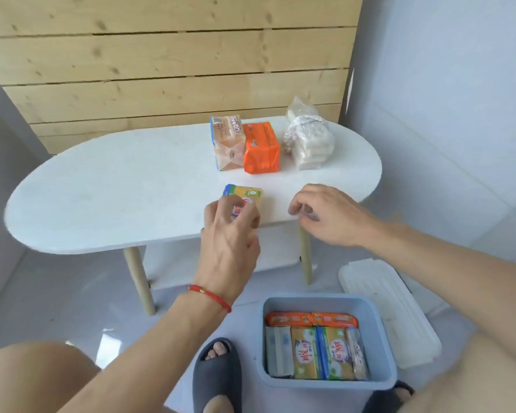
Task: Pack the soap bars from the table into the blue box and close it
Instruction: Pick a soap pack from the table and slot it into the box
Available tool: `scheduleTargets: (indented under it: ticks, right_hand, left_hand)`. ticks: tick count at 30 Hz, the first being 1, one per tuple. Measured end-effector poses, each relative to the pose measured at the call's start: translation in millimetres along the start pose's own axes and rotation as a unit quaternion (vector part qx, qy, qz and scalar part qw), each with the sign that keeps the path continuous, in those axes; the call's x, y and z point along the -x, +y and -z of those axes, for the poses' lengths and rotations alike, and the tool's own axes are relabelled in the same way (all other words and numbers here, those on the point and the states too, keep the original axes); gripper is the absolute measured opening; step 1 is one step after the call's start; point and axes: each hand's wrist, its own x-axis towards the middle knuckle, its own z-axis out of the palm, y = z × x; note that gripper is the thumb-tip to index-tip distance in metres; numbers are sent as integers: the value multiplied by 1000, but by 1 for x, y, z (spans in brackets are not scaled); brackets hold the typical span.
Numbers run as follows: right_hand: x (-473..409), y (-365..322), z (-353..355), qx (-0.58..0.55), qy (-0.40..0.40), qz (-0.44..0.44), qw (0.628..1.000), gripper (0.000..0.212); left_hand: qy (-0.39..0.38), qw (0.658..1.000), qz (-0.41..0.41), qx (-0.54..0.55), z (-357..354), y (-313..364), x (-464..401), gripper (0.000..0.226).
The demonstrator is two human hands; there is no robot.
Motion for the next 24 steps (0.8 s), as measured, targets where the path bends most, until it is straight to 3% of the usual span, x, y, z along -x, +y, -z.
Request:
scheduleTargets:
  ticks: [3, 6, 8, 11, 13, 18, 20, 22, 24]
  right_hand:
    - [17, 19, 5, -15, 12, -21, 1000, 21]
    - [48, 43, 12, -34, 13, -60, 998, 23]
    - [75, 56, 13, -52, -33, -86, 994, 22]
    - [115, 81, 10, -63, -133, -133, 980, 22]
    - [137, 92, 7, -64, -173, -153, 971, 22]
    - [176, 121, 7, -95, -194, -214, 953, 19]
    - [181, 131, 9, -104, -192, -232, 948, 18]
    - [182, 136, 10, -109, -182, -237, 948, 18]
    - [180, 139, 8, -108, -185, -237, 948, 18]
  left_hand:
    - [43, 995, -59, 71, -22, 41, 38, 25]
    - [-15, 982, -36, 182, -57, 75, 83, 20]
    - [-101, 960, 87, 245, -90, 88, 109, 12]
    - [-218, 877, 320, 283, -148, 99, 128, 15]
    - [-230, 859, 370, 270, -178, 100, 134, 15]
    - [-241, 915, 258, 196, -229, 115, 143, 6]
    - [-336, 899, 217, 178, -242, 119, 150, 7]
    - [-426, 860, 219, 174, -250, 117, 156, 7]
    - [-421, 855, 258, 156, -258, 111, 161, 17]
